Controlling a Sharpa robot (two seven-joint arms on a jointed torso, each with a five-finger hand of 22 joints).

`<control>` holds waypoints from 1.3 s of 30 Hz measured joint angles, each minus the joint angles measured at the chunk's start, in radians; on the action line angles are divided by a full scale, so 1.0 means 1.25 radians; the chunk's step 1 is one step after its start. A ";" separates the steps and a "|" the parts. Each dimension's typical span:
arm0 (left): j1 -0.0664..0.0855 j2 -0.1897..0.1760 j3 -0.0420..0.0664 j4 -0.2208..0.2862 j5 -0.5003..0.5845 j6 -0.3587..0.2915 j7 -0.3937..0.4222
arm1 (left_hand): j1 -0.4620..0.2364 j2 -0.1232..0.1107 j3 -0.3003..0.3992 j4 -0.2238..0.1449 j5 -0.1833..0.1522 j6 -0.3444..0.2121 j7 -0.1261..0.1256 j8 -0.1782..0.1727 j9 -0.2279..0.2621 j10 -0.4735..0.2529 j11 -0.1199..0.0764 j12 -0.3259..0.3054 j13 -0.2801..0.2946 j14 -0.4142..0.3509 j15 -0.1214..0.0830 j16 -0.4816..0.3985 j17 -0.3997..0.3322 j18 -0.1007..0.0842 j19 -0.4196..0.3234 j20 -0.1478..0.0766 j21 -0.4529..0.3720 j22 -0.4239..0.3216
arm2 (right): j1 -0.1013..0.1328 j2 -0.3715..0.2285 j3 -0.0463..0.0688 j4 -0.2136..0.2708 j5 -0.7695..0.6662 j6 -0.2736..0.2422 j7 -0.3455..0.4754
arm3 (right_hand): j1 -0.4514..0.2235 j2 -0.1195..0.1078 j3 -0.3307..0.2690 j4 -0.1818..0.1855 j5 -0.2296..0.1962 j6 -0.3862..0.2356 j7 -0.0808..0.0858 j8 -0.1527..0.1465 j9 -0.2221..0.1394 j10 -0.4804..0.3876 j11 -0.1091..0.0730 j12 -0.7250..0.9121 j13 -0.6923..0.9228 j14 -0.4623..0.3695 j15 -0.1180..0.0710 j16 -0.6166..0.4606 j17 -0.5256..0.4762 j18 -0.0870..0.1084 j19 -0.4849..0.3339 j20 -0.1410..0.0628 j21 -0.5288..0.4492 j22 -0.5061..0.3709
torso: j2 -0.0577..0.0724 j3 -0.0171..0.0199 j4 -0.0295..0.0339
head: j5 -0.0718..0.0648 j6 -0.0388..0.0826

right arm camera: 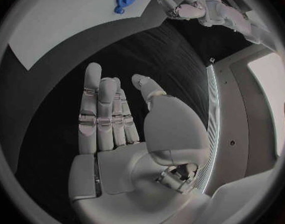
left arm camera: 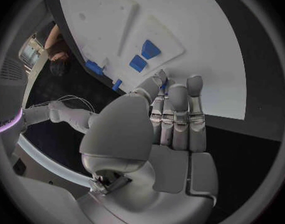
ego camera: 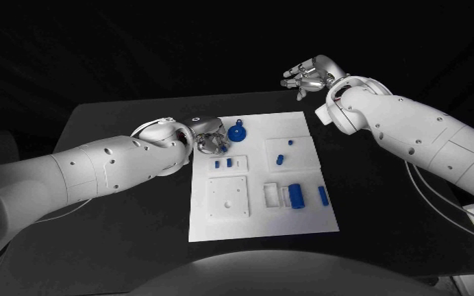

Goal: Assemble the parts on the task board

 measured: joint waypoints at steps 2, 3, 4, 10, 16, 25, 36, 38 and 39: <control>0.000 0.000 0.000 0.000 -0.002 0.002 -0.001 | 0.000 0.000 0.000 0.000 0.000 0.001 -0.001 0.000 0.000 0.001 -0.001 0.000 0.000 0.000 0.000 0.000 0.000 0.000 0.000 0.000 0.000 0.000 | 0.000 0.000 0.000 0.000 0.000 0.000 0.000 | 0.000 0.000 0.000 0.000 0.000 0.000 0.000 0.000 0.000 0.000 0.000 0.000 0.000 0.000 0.000 0.000 0.000 0.000 0.000 0.000 0.000 0.000 | 0.000 0.0001 0.0000 | 0.000 -0.001; 0.001 0.001 0.000 0.000 -0.004 0.004 -0.002 | 0.001 -0.001 0.000 0.000 0.000 0.001 -0.001 0.000 0.000 0.001 -0.001 0.000 0.000 0.000 0.000 0.000 0.000 0.000 0.000 0.000 0.000 0.000 | 0.000 0.000 0.000 -0.001 0.000 0.000 0.000 | 0.000 0.000 0.000 0.000 0.000 0.000 0.000 0.000 0.000 0.000 0.000 0.000 0.000 0.000 0.000 0.000 0.000 0.000 0.000 0.000 0.000 0.000 | 0.000 0.0001 0.0000 | 0.000 -0.001; 0.001 0.001 0.000 0.000 -0.005 0.005 -0.003 | 0.001 -0.001 0.000 0.000 0.000 0.001 -0.001 0.000 0.000 0.001 -0.001 0.000 0.000 0.000 0.000 0.000 0.000 0.000 0.000 0.000 0.000 0.000 | 0.000 0.001 0.000 -0.001 0.000 0.000 0.000 | 0.000 0.000 0.000 0.000 0.000 0.000 0.000 0.000 0.000 0.000 0.000 0.000 0.000 0.000 0.000 0.000 0.000 0.000 0.000 0.000 0.000 0.000 | 0.000 0.0001 -0.0001 | 0.000 -0.001; 0.002 0.002 -0.002 0.000 -0.017 0.007 -0.004 | 0.002 -0.002 -0.003 -0.003 0.000 0.001 -0.001 -0.003 0.000 0.002 0.000 0.000 0.001 -0.003 -0.003 0.000 0.000 0.000 0.000 0.000 0.000 0.000 | 0.000 0.001 0.000 -0.002 0.000 0.001 0.000 | 0.000 0.000 0.000 0.000 0.000 0.000 0.000 0.000 0.000 0.000 0.000 0.000 0.000 0.000 0.000 0.000 0.000 0.000 0.000 0.000 0.000 0.000 | 0.000 0.0001 -0.0003 | 0.000 -0.001; 0.004 0.001 -0.006 0.002 -0.027 0.004 -0.004 | 0.002 -0.002 -0.005 -0.005 -0.003 0.003 0.001 -0.004 -0.001 0.004 0.002 0.000 0.001 -0.003 -0.003 0.000 0.000 0.000 -0.003 -0.003 0.003 0.000 | -0.001 0.001 0.000 -0.002 0.000 0.001 0.000 | 0.000 0.000 0.000 0.000 0.000 0.000 0.000 0.000 0.000 0.000 0.000 0.000 0.000 0.000 0.000 0.000 0.000 0.000 0.000 0.000 0.000 0.000 | 0.000 0.0001 -0.0004 | -0.002 -0.001; 0.000 -0.001 -0.012 0.001 -0.035 -0.005 -0.002 | 0.008 -0.008 -0.002 -0.009 -0.003 -0.091 0.008 0.002 0.000 0.007 -0.001 0.000 0.002 -0.006 0.000 0.000 0.000 0.000 -0.006 0.000 0.006 0.000 | -0.001 0.001 0.000 -0.002 0.000 0.001 0.000 | 0.000 0.000 0.000 0.000 0.000 0.000 0.000 0.000 0.000 -0.004 0.004 -0.006 -0.001 -0.002 0.002 0.000 0.000 0.000 0.000 0.000 0.000 -0.002 | 0.000 0.0000 -0.0005 | -0.002 -0.001; -0.001 -0.008 -0.012 -0.003 -0.035 -0.016 -0.004 | 0.010 -0.023 0.004 -0.010 -0.003 -0.162 0.005 0.002 -0.001 0.007 -0.001 0.000 0.002 -0.006 0.000 -0.004 -0.002 0.000 -0.006 0.000 0.006 0.000 | -0.002 0.000 0.000 -0.001 -0.001 0.004 0.000 | -0.008 -0.008 0.016 0.002 0.000 -0.011 0.008 0.000 0.000 -0.034 0.025 -0.090 -0.026 -0.011 0.011 0.003 -0.002 0.019 0.000 0.012 0.002 -0.002 | 0.000 -0.0002 -0.0005 | -0.002 -0.001; -0.001 -0.010 -0.012 -0.006 -0.034 -0.017 -0.005 | 0.008 -0.027 0.005 -0.010 -0.003 -0.162 0.005 0.002 -0.001 0.004 0.002 0.000 0.002 -0.006 0.000 -0.004 -0.002 0.000 -0.006 0.000 0.006 0.000 | -0.003 0.000 0.000 -0.001 -0.002 0.006 -0.001 | -0.008 -0.008 0.022 0.002 0.000 -0.011 0.008 0.000 0.000 -0.036 0.027 -0.104 -0.026 -0.011 0.011 0.004 -0.003 0.019 0.003 0.014 0.005 0.000 | 0.000 -0.0005 -0.0006 | -0.003 -0.001; -0.001 -0.011 -0.012 -0.007 -0.034 -0.018 -0.005 | 0.012 -0.030 0.008 -0.007 -0.005 -0.163 0.006 0.002 -0.001 0.004 0.002 0.000 0.002 -0.006 0.000 -0.004 -0.003 0.000 -0.005 0.000 0.006 0.000 | -0.003 -0.001 0.000 -0.001 -0.002 0.007 -0.001 | -0.009 -0.009 0.022 0.002 0.000 -0.011 0.008 0.000 0.000 -0.036 0.027 -0.109 -0.026 -0.011 0.011 0.004 -0.003 0.019 0.001 0.016 0.005 0.000 | 0.000 -0.0004 -0.0005 | -0.003 -0.001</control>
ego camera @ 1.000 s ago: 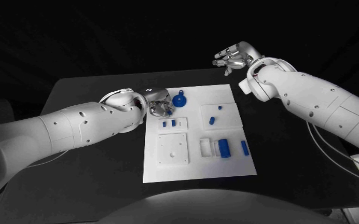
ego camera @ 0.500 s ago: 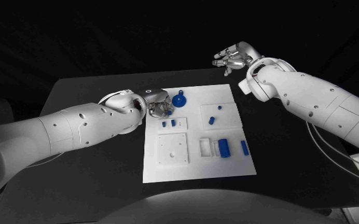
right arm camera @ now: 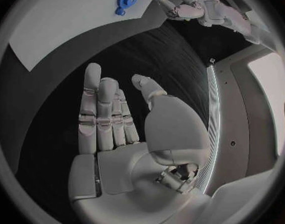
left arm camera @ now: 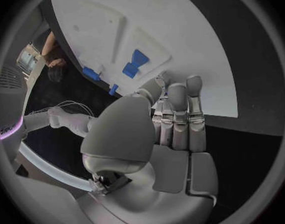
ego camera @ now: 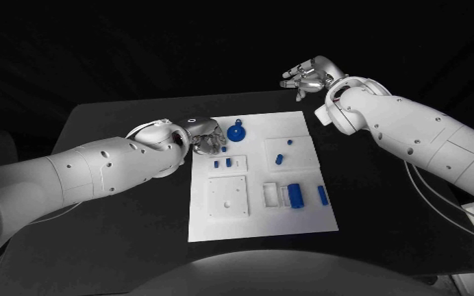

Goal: Assemble the parts on the task board

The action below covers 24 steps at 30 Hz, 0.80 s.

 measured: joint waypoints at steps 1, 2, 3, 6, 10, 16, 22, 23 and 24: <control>0.000 -0.001 0.000 -0.001 0.000 -0.001 -0.001 | 0.000 0.000 0.001 0.001 -0.002 -0.001 0.001 0.000 0.000 0.000 0.000 0.000 0.000 0.000 0.000 0.000 0.000 0.000 0.000 0.000 0.000 0.000 | -0.001 0.000 0.000 0.000 0.000 0.001 0.000 | -0.003 -0.003 0.000 0.000 0.000 0.000 0.000 0.000 0.000 0.000 0.000 -0.003 0.000 0.000 0.000 0.000 0.000 0.000 -0.001 0.001 0.000 0.000 | 0.000 -0.0003 0.0000 | 0.000 0.000; 0.000 -0.001 0.000 -0.002 0.001 -0.002 -0.001 | 0.000 0.000 0.001 0.001 -0.002 -0.001 0.001 0.000 0.000 0.000 0.000 0.000 0.000 0.000 0.000 0.000 0.000 0.000 0.000 0.000 0.000 0.000 | -0.001 -0.001 0.000 0.000 0.000 0.003 0.000 | -0.003 -0.003 0.002 -0.002 0.000 0.000 0.000 0.000 0.000 0.000 0.000 -0.003 0.000 0.000 0.000 0.000 -0.001 0.000 -0.001 0.001 0.000 0.000 | 0.000 -0.0005 0.0000 | 0.000 0.000; 0.000 -0.002 0.000 -0.003 0.001 -0.002 -0.001 | 0.000 0.000 0.003 0.003 -0.002 -0.003 -0.001 0.000 0.000 0.000 0.000 0.000 0.000 0.000 0.000 -0.003 0.000 0.000 0.000 0.000 -0.002 0.000 | -0.002 -0.001 0.000 0.000 -0.001 0.004 0.000 | -0.003 -0.003 0.002 -0.002 0.000 0.000 0.000 0.000 0.000 0.000 0.000 -0.004 0.000 0.000 0.000 0.000 -0.001 0.000 -0.001 0.001 0.000 0.000 | 0.000 -0.0005 0.0001 | 0.000 0.000; 0.000 -0.004 0.001 -0.006 0.002 -0.005 -0.003 | 0.001 -0.001 0.004 0.004 -0.002 -0.003 -0.001 0.000 0.000 0.000 0.000 0.000 0.000 0.000 0.000 -0.003 0.000 0.000 0.000 0.000 -0.004 0.000 | -0.004 -0.003 0.000 0.001 -0.002 0.009 0.000 | -0.003 -0.003 0.010 -0.010 -0.001 0.001 0.001 0.000 0.000 -0.003 0.003 -0.010 0.000 0.002 0.002 0.005 -0.001 0.000 -0.001 0.001 0.002 0.003 | 0.000 -0.0005 0.0002 | 0.000 0.000; 0.000 -0.010 0.005 -0.013 0.007 -0.012 -0.003 | 0.004 -0.004 0.011 0.006 -0.002 0.002 0.005 0.000 0.000 -0.012 0.010 0.000 0.000 -0.008 0.005 -0.016 -0.005 0.000 -0.002 0.002 -0.008 0.000 | -0.009 -0.012 0.000 0.011 -0.011 0.023 -0.001 | 0.021 0.004 0.062 -0.051 -0.037 0.016 0.007 0.000 0.000 -0.004 0.004 -0.028 -0.001 0.016 0.004 0.023 0.003 0.007 -0.001 0.001 0.030 0.024 | 0.000 -0.0005 0.0006 | -0.001 0.004; -0.001 -0.014 0.037 -0.055 0.103 -0.048 0.017 | -0.003 -0.011 0.062 -0.002 0.026 0.054 0.023 0.000 0.000 -0.058 0.029 0.000 -0.001 -0.051 0.017 -0.113 -0.046 0.013 -0.051 0.016 -0.033 0.000 | -0.021 -0.045 0.000 0.050 -0.058 0.064 0.000 | 0.032 0.011 0.122 -0.104 -0.105 0.061 0.000 0.000 0.000 -0.020 0.012 -0.034 -0.002 0.025 0.004 0.053 0.015 0.021 -0.001 0.001 0.077 0.079 | 0.000 -0.0006 0.0000 | -0.005 0.017; 0.010 -0.025 0.062 -0.104 0.400 -0.092 0.073 | -0.035 -0.022 0.071 0.011 0.019 0.058 0.025 0.000 0.000 -0.071 0.036 0.000 -0.001 -0.084 0.026 -0.236 -0.093 0.019 -0.098 0.029 -0.088 -0.008 | -0.038 -0.095 0.000 0.103 -0.147 0.104 0.000 | 0.035 0.015 0.125 -0.123 -0.130 0.089 -0.008 0.000 0.000 -0.020 0.012 -0.034 -0.002 0.030 0.004 0.061 0.015 0.022 -0.001 0.001 0.090 0.105 | -0.001 -0.0003 -0.0008 | -0.016 0.031; 0.012 -0.029 0.064 -0.107 0.451 -0.094 0.086 | -0.038 -0.018 0.062 0.018 0.014 0.059 0.024 0.000 0.000 -0.071 0.036 0.000 -0.001 -0.088 0.028 -0.260 -0.101 0.020 -0.103 0.032 -0.105 -0.021 | -0.040 -0.102 0.000 0.110 -0.163 0.108 -0.001 | 0.035 0.015 0.126 -0.124 -0.134 0.092 -0.009 0.000 0.000 -0.020 0.011 -0.034 -0.003 0.030 0.004 0.061 0.015 0.022 -0.001 0.001 0.090 0.106 | -0.001 -0.0003 -0.0009 | -0.018 0.034; 0.013 -0.032 0.066 -0.109 0.498 -0.095 0.100 | -0.041 -0.016 0.052 0.023 0.013 0.059 0.024 0.000 0.000 -0.071 0.036 0.000 -0.001 -0.088 0.029 -0.285 -0.110 0.019 -0.105 0.033 -0.122 -0.034 | -0.044 -0.110 0.000 0.118 -0.180 0.112 -0.002 | 0.032 0.017 0.127 -0.125 -0.137 0.094 -0.010 0.000 0.000 -0.018 0.010 -0.034 -0.003 0.030 0.004 0.061 0.014 0.022 -0.001 0.001 0.092 0.108 | -0.001 -0.0004 -0.0011 | -0.019 0.036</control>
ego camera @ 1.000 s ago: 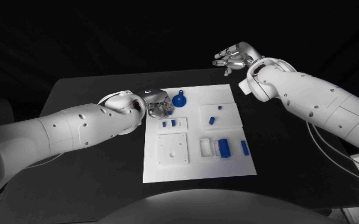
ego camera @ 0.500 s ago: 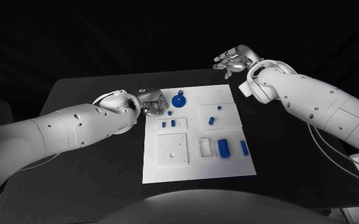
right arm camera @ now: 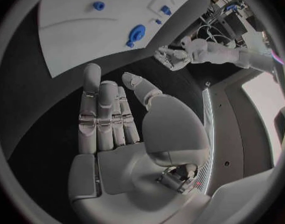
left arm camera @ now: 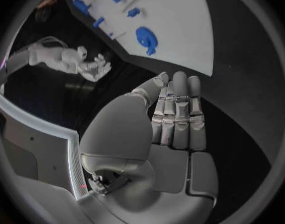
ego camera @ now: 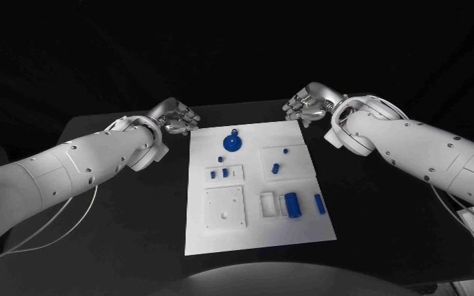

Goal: Assemble the parts on the task board

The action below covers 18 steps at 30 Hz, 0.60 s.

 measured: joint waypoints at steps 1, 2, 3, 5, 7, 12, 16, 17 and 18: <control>0.002 -0.005 0.003 -0.002 0.062 0.000 0.020 | 0.000 0.000 -0.013 0.005 0.000 0.000 0.000 0.000 0.000 0.000 0.000 0.000 0.000 -0.006 0.006 -0.033 -0.012 -0.002 -0.006 0.006 -0.022 -0.017 | -0.006 -0.010 0.000 0.012 -0.024 0.005 -0.001 | -0.001 0.001 0.000 0.000 -0.006 0.002 -0.002 0.000 0.000 0.003 -0.003 0.000 0.000 0.000 0.000 0.000 -0.001 0.000 0.000 0.000 0.000 0.001 | 0.000 -0.0001 -0.0002 | -0.001 0.002; 0.003 -0.008 0.005 -0.003 0.103 0.000 0.033 | -0.003 0.003 -0.021 0.009 0.000 0.000 0.000 0.000 0.000 0.000 0.000 0.000 0.000 -0.017 0.009 -0.063 -0.023 -0.014 -0.015 0.008 -0.041 -0.032 | -0.010 -0.017 0.000 0.019 -0.041 0.008 -0.002 | -0.001 0.001 0.000 0.000 -0.009 0.004 -0.003 0.000 0.000 0.003 -0.003 0.000 0.000 0.000 0.000 0.000 -0.002 0.000 0.000 0.000 0.000 0.001 | 0.000 -0.0002 -0.0006 | -0.001 0.005; 0.003 -0.009 0.006 -0.003 0.117 0.001 0.039 | -0.006 0.006 -0.025 0.014 -0.002 0.000 0.000 0.000 0.000 -0.001 0.001 0.000 0.000 -0.026 0.014 -0.091 -0.033 -0.020 -0.025 0.012 -0.058 -0.046 | -0.011 -0.019 0.000 0.021 -0.047 0.009 -0.002 | -0.001 0.001 0.000 0.000 -0.011 0.005 -0.002 0.000 0.000 0.003 -0.003 0.000 0.000 0.000 0.000 0.000 -0.002 0.000 0.000 0.000 0.000 0.001 | 0.000 -0.0002 -0.0008 | -0.001 0.006; 0.006 -0.015 0.010 -0.004 0.204 0.006 0.069 | -0.011 0.011 -0.036 0.024 -0.006 -0.001 0.001 0.000 0.000 -0.014 0.011 0.000 0.000 -0.057 0.034 -0.202 -0.070 -0.026 -0.058 0.030 -0.120 -0.099 | -0.022 -0.030 0.000 0.036 -0.088 0.015 -0.006 | -0.001 0.001 0.000 0.000 -0.021 0.005 -0.002 0.000 0.000 0.003 -0.003 -0.001 0.000 0.002 0.002 0.000 -0.003 0.000 0.000 0.000 0.000 0.002 | 0.000 -0.0007 -0.0013 | -0.002 0.009; 0.009 -0.020 0.014 -0.001 0.285 0.018 0.094 | -0.013 0.014 -0.041 0.029 0.020 -0.009 0.008 0.000 0.001 -0.036 0.019 0.000 -0.001 -0.040 0.059 -0.392 -0.082 -0.026 -0.066 0.053 -0.195 -0.205 | -0.032 -0.040 0.000 0.052 -0.130 0.019 -0.013 | -0.001 0.001 0.000 0.000 -0.050 0.003 -0.001 0.000 0.000 0.003 -0.003 -0.003 0.000 0.003 0.003 0.000 -0.005 0.000 0.000 0.000 0.000 0.002 | -0.001 -0.0016 -0.0019 | -0.003 0.011; 0.011 -0.031 0.016 0.014 0.436 0.057 0.134 | -0.001 0.023 -0.052 0.023 0.018 -0.017 0.009 0.000 0.001 -0.063 0.031 0.003 -0.001 0.014 0.077 -0.627 -0.080 -0.026 -0.081 0.076 -0.209 -0.363 | -0.061 -0.054 -0.001 0.082 -0.219 0.026 -0.034 | 0.002 -0.015 0.009 0.009 -0.130 0.000 0.002 0.000 0.000 -0.006 -0.002 -0.003 0.000 0.010 0.005 0.000 -0.012 0.000 0.000 0.000 -0.002 -0.008 | -0.003 -0.0035 -0.0019 | -0.003 0.017; 0.012 -0.037 0.016 0.027 0.510 0.083 0.153 | -0.001 0.023 -0.077 0.027 -0.037 -0.023 0.008 0.000 0.001 -0.073 0.033 0.003 -0.001 -0.018 0.095 -0.639 -0.082 -0.026 -0.095 0.093 -0.209 -0.448 | -0.080 -0.059 -0.002 0.106 -0.278 0.028 -0.054 | 0.005 -0.030 0.012 0.024 -0.147 -0.006 0.001 0.000 0.000 -0.011 0.002 -0.003 0.000 0.011 0.006 0.000 -0.017 0.000 0.000 0.000 -0.005 -0.016 | -0.005 -0.0046 -0.0014 | -0.001 0.019; 0.012 -0.039 0.017 0.031 0.525 0.090 0.158 | -0.004 0.025 -0.090 0.028 -0.041 -0.024 0.008 0.000 0.001 -0.075 0.035 0.003 -0.001 -0.029 0.097 -0.639 -0.083 -0.026 -0.091 0.097 -0.209 -0.485 | -0.086 -0.060 -0.002 0.115 -0.293 0.028 -0.059 | 0.004 -0.039 0.011 0.029 -0.152 -0.008 0.001 0.000 0.000 -0.010 0.002 -0.003 0.000 0.011 0.006 0.000 -0.017 0.000 0.002 0.002 -0.005 -0.018 | -0.005 -0.0051 -0.0012 | 0.001 0.020; 0.012 -0.040 0.017 0.034 0.534 0.094 0.161 | -0.004 0.026 -0.100 0.029 -0.043 -0.025 0.006 0.000 0.001 -0.076 0.036 0.003 -0.001 -0.036 0.098 -0.639 -0.083 -0.026 -0.090 0.099 -0.209 -0.513 | -0.089 -0.060 -0.002 0.122 -0.304 0.028 -0.063 | 0.005 -0.041 0.012 0.032 -0.155 -0.008 0.001 0.000 0.000 -0.011 0.002 -0.003 0.000 0.011 0.006 0.000 -0.018 0.000 0.003 0.003 -0.005 -0.019 | -0.006 -0.0054 -0.0010 | 0.002 0.020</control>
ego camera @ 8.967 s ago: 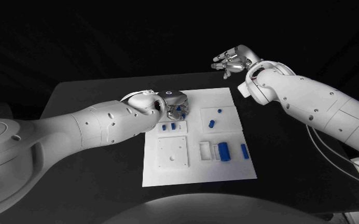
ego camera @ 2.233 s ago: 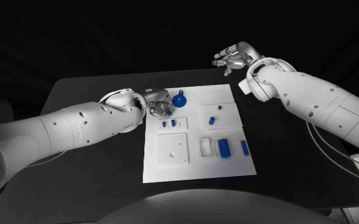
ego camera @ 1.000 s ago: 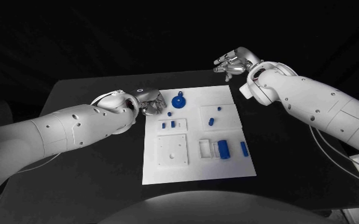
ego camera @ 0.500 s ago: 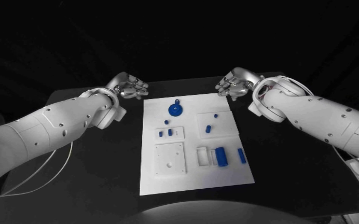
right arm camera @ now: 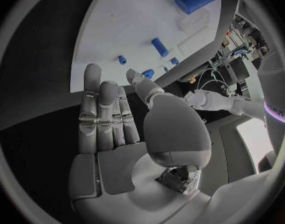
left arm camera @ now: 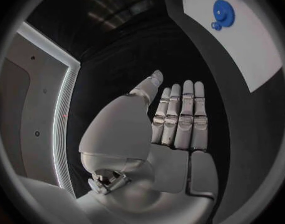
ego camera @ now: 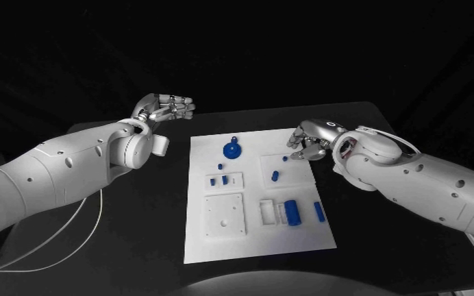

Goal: Assemble the parts on the task board

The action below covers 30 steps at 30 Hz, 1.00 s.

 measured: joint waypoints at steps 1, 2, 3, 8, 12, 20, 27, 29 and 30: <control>0.000 -0.001 0.000 0.003 0.008 0.004 0.003 | 0.002 0.002 -0.013 0.001 0.000 -0.002 -0.002 0.000 0.000 -0.005 0.000 0.000 0.000 -0.008 0.002 0.000 0.000 0.000 -0.003 0.005 0.000 -0.031 | -0.003 0.000 0.000 0.006 -0.010 0.000 -0.004 | 0.002 -0.002 0.001 0.004 -0.003 0.000 0.000 0.000 0.000 0.000 0.000 0.000 0.000 0.001 0.001 0.000 -0.001 0.000 0.000 0.000 0.000 -0.002 | 0.000 -0.0005 0.0001 | 0.001 0.000; 0.000 -0.003 0.000 0.006 0.017 0.009 0.008 | 0.005 0.005 -0.025 0.001 0.000 -0.004 -0.001 0.000 0.000 -0.007 0.002 0.000 0.000 -0.014 0.006 0.000 0.000 0.000 0.000 0.008 0.000 -0.061 | -0.007 0.000 0.000 0.014 -0.023 0.000 -0.009 | 0.005 -0.005 0.002 0.008 -0.006 0.000 0.000 0.000 0.000 0.000 0.000 0.000 0.000 0.002 0.002 0.000 -0.002 0.000 0.000 0.000 0.000 -0.004 | -0.001 -0.0007 0.0001 | 0.001 0.001; 0.000 -0.004 0.000 0.009 0.023 0.012 0.011 | 0.009 0.010 -0.042 0.000 0.000 -0.005 0.001 0.000 0.000 -0.014 0.003 0.000 0.000 -0.024 0.009 0.000 -0.001 0.000 0.004 0.011 0.000 -0.106 | -0.010 0.001 0.000 0.018 -0.032 0.000 -0.013 | 0.006 -0.006 0.004 0.010 -0.014 0.000 0.000 0.000 0.000 0.000 0.000 0.000 0.000 0.003 0.003 0.000 -0.002 0.000 0.000 0.000 0.000 -0.006 | -0.001 -0.0010 0.0002 | 0.002 0.001; 0.000 -0.005 0.000 0.022 0.042 0.025 0.024 | 0.022 0.038 -0.105 -0.015 0.000 -0.008 0.004 0.000 0.000 -0.020 0.006 0.000 -0.001 -0.039 0.016 -0.003 -0.002 0.000 0.037 0.023 0.000 -0.309 | -0.019 0.011 -0.002 0.026 -0.074 0.000 -0.033 | 0.018 -0.019 0.019 0.026 -0.028 0.000 0.000 0.000 0.000 0.000 0.000 0.000 0.000 0.003 0.003 0.000 -0.005 0.000 -0.003 0.003 0.000 -0.014 | -0.001 -0.0020 0.0007 | 0.004 0.002; 0.000 -0.004 0.000 0.033 0.050 0.032 0.033 | 0.018 0.043 -0.119 -0.025 0.000 -0.008 0.004 0.000 0.000 -0.020 0.006 0.000 0.000 -0.039 0.017 -0.002 -0.002 0.000 0.052 0.019 0.000 -0.375 | -0.030 0.026 -0.006 0.019 -0.103 -0.003 -0.048 | 0.022 -0.032 0.046 0.027 -0.037 -0.003 0.004 0.000 0.000 -0.006 0.000 0.000 0.000 0.003 0.003 0.000 -0.007 0.000 -0.003 0.003 0.001 -0.017 | -0.001 -0.0027 0.0018 | 0.005 0.003; 0.000 -0.002 0.000 0.041 0.052 0.038 0.041 | 0.019 0.051 -0.152 -0.019 0.000 -0.008 0.004 0.000 0.000 -0.022 0.009 0.000 0.000 -0.039 0.016 -0.002 -0.002 0.000 0.066 0.022 0.005 -0.437 | -0.046 0.050 -0.009 -0.006 -0.149 -0.029 -0.078 | 0.018 -0.054 0.121 0.042 -0.082 -0.003 0.004 0.000 0.000 -0.006 0.000 0.000 0.000 0.009 0.003 0.000 -0.010 0.000 -0.003 0.003 0.015 -0.018 | 0.001 -0.0015 0.0017 | 0.011 0.004; 0.000 -0.004 0.000 0.043 0.052 0.040 0.043 | 0.019 0.051 -0.153 -0.018 0.000 -0.008 0.004 0.000 0.000 -0.025 0.011 0.000 0.000 -0.039 0.016 -0.002 -0.002 0.000 0.066 0.022 0.005 -0.440 | -0.048 0.063 -0.012 -0.022 -0.181 -0.060 -0.101 | 0.021 -0.065 0.164 0.063 -0.092 -0.003 0.004 0.000 0.000 -0.006 0.000 0.000 0.000 0.011 0.000 0.000 -0.010 0.000 -0.003 0.003 0.022 -0.018 | 0.001 -0.0003 0.0002 | 0.016 0.002; 0.000 -0.004 0.000 0.043 0.052 0.041 0.043 | 0.019 0.051 -0.155 -0.016 0.000 -0.008 0.004 0.000 0.000 -0.025 0.011 0.000 0.000 -0.039 0.016 -0.002 -0.002 0.000 0.066 0.022 0.005 -0.440 | -0.049 0.067 -0.014 -0.025 -0.189 -0.066 -0.107 | 0.021 -0.065 0.176 0.063 -0.099 -0.003 0.004 0.000 0.000 -0.006 0.000 0.000 0.000 0.011 0.000 0.000 -0.010 0.000 -0.003 0.003 0.025 -0.018 | 0.001 -0.0002 -0.0001 | 0.017 0.002; 0.000 -0.004 0.000 0.043 0.052 0.041 0.043 | 0.019 0.051 -0.155 -0.016 0.000 -0.008 0.004 0.000 0.000 -0.025 0.011 0.000 0.000 -0.039 0.016 -0.002 -0.002 0.000 0.066 0.022 0.005 -0.441 | -0.050 0.068 -0.015 -0.026 -0.192 -0.068 -0.109 | 0.021 -0.065 0.181 0.065 -0.102 -0.003 0.004 0.000 0.000 -0.006 0.000 0.000 0.000 0.011 0.000 0.000 -0.010 0.000 -0.003 0.003 0.026 -0.018 | 0.001 -0.0002 -0.0003 | 0.017 0.001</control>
